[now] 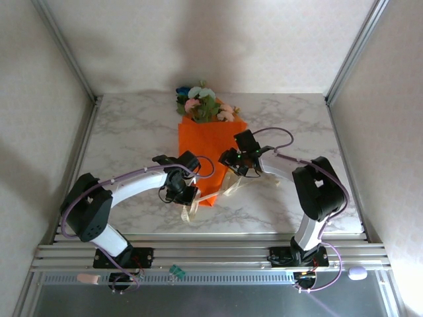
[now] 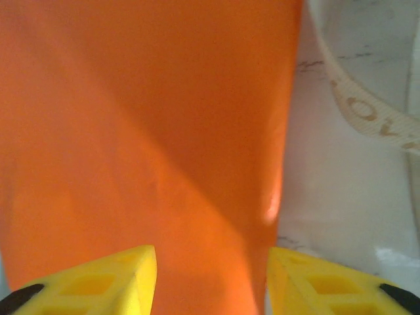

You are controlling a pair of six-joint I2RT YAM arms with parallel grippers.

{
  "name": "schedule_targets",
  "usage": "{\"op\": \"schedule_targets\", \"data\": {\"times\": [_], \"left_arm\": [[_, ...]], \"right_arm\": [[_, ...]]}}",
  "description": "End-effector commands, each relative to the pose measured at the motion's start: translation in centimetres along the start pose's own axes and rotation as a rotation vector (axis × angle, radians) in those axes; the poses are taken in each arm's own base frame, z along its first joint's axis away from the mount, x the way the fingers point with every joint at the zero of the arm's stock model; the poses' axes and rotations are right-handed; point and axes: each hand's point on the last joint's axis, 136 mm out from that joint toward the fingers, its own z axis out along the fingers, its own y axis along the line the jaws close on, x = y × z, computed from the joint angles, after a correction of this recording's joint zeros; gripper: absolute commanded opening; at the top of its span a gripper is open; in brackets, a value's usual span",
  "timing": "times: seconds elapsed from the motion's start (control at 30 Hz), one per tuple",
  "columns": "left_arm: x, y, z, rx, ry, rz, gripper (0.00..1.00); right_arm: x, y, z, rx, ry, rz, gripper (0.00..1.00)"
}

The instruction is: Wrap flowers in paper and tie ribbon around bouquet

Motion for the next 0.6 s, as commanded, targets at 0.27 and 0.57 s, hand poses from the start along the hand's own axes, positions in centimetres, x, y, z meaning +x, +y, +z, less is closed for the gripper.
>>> {"op": "schedule_targets", "data": {"times": [0.27,0.57], "left_arm": [[1.9,0.4,0.0,0.006,0.038,-0.003,0.00],[1.8,-0.3,0.5,0.037,0.043,-0.028,0.00]], "right_arm": [[-0.6,0.0,2.1,-0.033,0.030,0.004,0.49],[-0.3,-0.3,3.2,-0.037,0.057,0.022,0.36]]}}
